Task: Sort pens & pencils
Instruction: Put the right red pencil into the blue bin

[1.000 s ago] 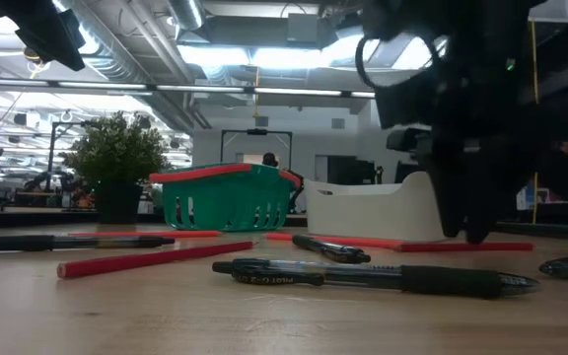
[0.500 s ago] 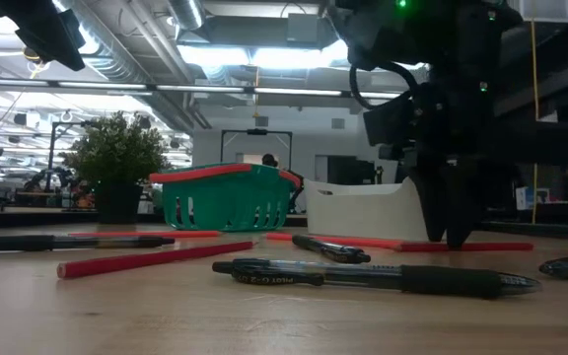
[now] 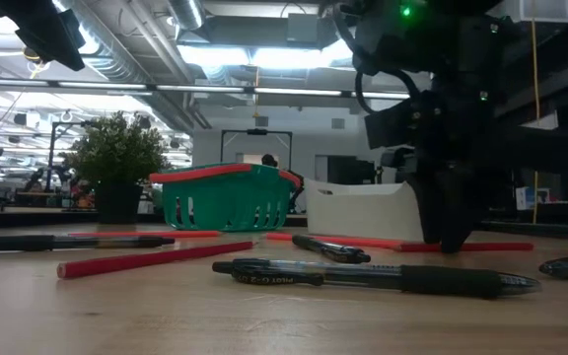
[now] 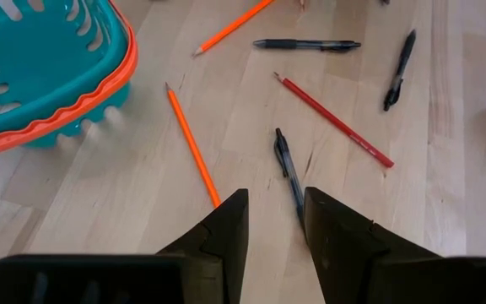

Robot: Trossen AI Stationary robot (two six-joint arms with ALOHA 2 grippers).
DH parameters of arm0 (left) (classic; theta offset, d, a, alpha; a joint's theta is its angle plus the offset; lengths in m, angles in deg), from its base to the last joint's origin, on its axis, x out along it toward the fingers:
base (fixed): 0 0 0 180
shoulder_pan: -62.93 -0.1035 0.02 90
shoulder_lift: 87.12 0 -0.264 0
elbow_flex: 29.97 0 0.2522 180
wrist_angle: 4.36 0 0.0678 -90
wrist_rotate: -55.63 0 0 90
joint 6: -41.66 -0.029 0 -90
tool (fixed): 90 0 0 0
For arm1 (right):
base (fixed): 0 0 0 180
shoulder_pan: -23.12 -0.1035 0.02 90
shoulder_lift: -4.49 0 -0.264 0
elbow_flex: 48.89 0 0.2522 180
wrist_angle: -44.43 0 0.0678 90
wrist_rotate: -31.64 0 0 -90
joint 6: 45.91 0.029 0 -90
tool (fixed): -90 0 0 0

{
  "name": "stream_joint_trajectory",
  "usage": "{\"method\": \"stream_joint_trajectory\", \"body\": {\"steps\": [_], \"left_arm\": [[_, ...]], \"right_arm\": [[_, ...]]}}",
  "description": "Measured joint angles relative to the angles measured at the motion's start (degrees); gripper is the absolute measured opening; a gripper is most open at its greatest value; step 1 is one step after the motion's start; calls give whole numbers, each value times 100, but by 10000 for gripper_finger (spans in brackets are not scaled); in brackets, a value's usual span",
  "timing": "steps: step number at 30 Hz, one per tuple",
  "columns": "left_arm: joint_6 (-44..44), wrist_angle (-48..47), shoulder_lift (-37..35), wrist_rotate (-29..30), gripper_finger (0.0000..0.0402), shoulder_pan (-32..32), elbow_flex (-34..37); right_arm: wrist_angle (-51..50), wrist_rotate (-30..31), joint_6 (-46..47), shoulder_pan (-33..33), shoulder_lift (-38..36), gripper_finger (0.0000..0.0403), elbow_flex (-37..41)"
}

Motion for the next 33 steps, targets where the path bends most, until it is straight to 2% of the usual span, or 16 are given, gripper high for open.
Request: {"method": "stream_joint_trajectory", "body": {"steps": [4,15,25,33], "left_arm": [[0,0,0,0,110,0,0],[0,0,2,0,110,1,0],[0,0,0,0,110,1,0],[0,0,2,0,110,0,0]], "right_arm": [[15,-22,64,-22,6,106,6],[31,-61,358,-211,20,29,6],[-277,-11,514,-278,92,31,-450],[-334,96,657,-428,85,16,-531]]}}
